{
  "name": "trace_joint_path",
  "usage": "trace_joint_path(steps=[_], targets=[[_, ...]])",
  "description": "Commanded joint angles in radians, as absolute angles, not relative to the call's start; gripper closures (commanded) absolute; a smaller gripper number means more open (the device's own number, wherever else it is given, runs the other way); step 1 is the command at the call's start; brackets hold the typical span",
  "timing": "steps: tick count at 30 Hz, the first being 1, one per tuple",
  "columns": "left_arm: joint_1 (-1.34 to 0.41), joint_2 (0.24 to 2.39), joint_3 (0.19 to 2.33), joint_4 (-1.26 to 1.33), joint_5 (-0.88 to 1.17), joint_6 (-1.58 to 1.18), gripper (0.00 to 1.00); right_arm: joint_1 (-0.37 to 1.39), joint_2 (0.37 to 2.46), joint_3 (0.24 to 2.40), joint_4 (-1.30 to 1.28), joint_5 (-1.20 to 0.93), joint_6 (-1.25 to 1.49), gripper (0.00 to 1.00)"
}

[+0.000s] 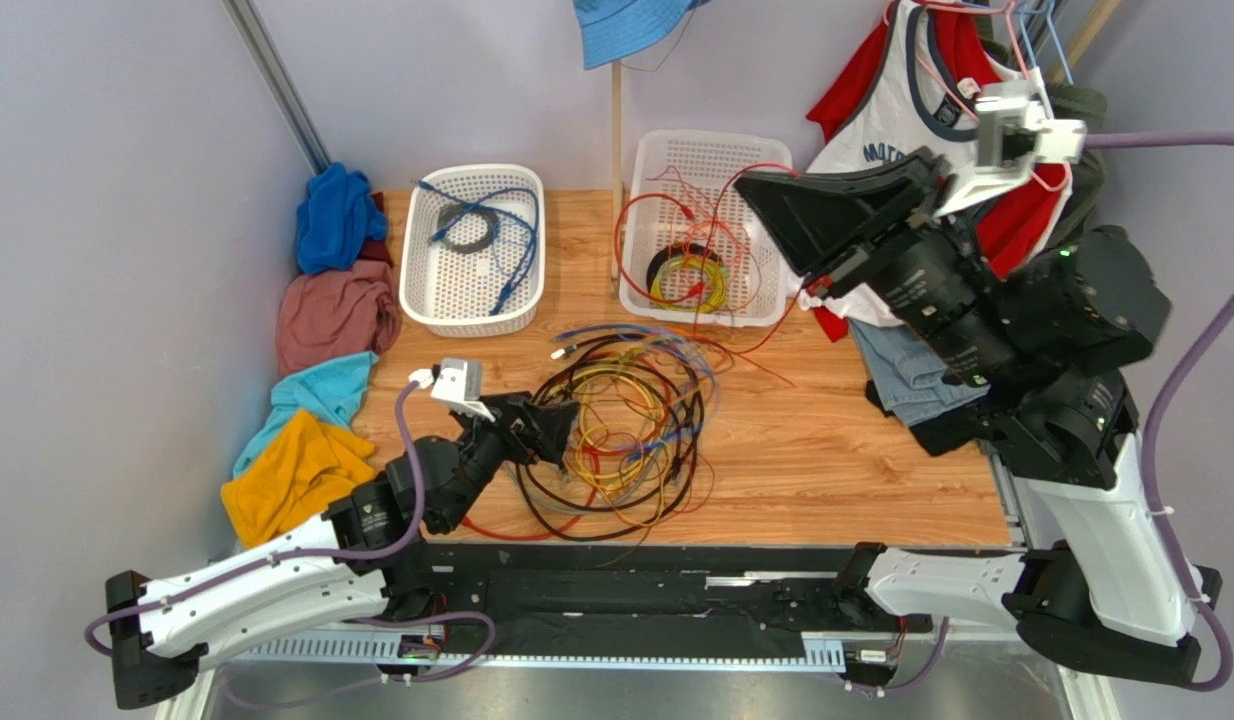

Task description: Untangle the cables

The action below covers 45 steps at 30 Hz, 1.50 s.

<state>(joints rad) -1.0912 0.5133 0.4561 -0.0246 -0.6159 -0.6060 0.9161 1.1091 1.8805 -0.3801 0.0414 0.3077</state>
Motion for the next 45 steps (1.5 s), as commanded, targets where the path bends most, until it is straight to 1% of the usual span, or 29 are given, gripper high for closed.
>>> trace_joint_path(steps=[1, 5, 6, 8, 9, 10, 12, 13, 14, 16, 17, 20, 21, 22, 25, 29, 32, 36, 45], targets=[[-1.089, 0.523, 0.454, 0.193, -0.571, -0.499, 0.07, 0.917, 1.169, 1.843, -0.555, 0.020, 0.299, 1.00], [-1.089, 0.470, 0.474, 0.057, -0.644, -0.534, 0.06, 0.917, 1.140, 1.652, -0.537, 0.043, 0.324, 1.00], [-1.089, 0.439, 0.479, -0.037, -0.673, -0.567, 0.07, 0.917, 1.138, 1.604, -0.535, 0.044, 0.324, 1.00], [-1.089, 0.410, 0.495, -0.153, -0.797, -0.629, 0.07, 0.917, 1.125, 1.566, -0.526, 0.049, 0.330, 1.00], [-1.089, 0.379, 0.502, -0.245, -0.825, -0.662, 0.07, 0.917, 1.117, 1.531, -0.511, 0.052, 0.333, 1.00], [-1.089, 0.361, 0.505, -0.262, -0.831, -0.651, 0.07, 0.917, 1.105, 1.519, -0.497, 0.046, 0.336, 1.00], [-1.089, 0.301, 0.491, -0.227, -0.804, -0.597, 0.07, 0.917, 1.088, 1.505, -0.479, 0.048, 0.336, 1.00], [-1.089, 0.281, 0.477, -0.183, -0.726, -0.562, 0.07, 0.917, 1.089, 1.509, -0.480, 0.046, 0.334, 1.00], [-1.089, 0.262, 0.436, -0.052, -0.675, -0.479, 0.07, 0.919, 1.094, 1.512, -0.492, 0.043, 0.334, 1.00], [-1.089, 0.239, 0.384, 0.062, -0.556, -0.439, 0.07, 0.917, 1.097, 1.509, -0.492, 0.032, 0.339, 1.00], [-1.089, 0.244, 0.376, 0.127, -0.534, -0.425, 0.07, 0.917, 1.094, 1.508, -0.491, 0.028, 0.345, 1.00], [-1.089, 0.333, 0.397, 0.132, -0.502, -0.423, 0.07, 0.917, 1.091, 1.520, -0.494, 0.015, 0.353, 1.00], [-1.089, 0.403, 0.411, 0.117, -0.499, -0.429, 0.06, 0.916, 1.089, 1.526, -0.495, 0.015, 0.354, 1.00], [-1.089, 0.441, 0.440, 0.104, -0.492, -0.434, 0.05, 0.917, 1.088, 1.532, -0.499, -0.027, 0.354, 1.00], [-1.089, 0.572, 0.472, 0.103, -0.454, -0.452, 0.04, 0.919, 1.086, 1.558, -0.508, -0.063, 0.364, 1.00], [-1.088, 0.679, 0.450, 0.260, -0.376, -0.472, 0.03, 0.920, 1.080, 1.572, -0.512, -0.094, 0.380, 1.00], [-1.089, 0.790, 0.451, 0.313, -0.351, -0.497, 0.03, 0.922, 1.068, 1.565, -0.514, -0.104, 0.385, 1.00], [-1.089, 0.867, 0.457, 0.376, -0.281, -0.531, 0.02, 0.922, 1.057, 1.556, -0.525, -0.095, 0.379, 1.00], [-1.089, 0.954, 0.469, 0.439, -0.224, -0.574, 0.01, 0.922, 1.048, 1.520, -0.512, -0.098, 0.379, 1.00]])
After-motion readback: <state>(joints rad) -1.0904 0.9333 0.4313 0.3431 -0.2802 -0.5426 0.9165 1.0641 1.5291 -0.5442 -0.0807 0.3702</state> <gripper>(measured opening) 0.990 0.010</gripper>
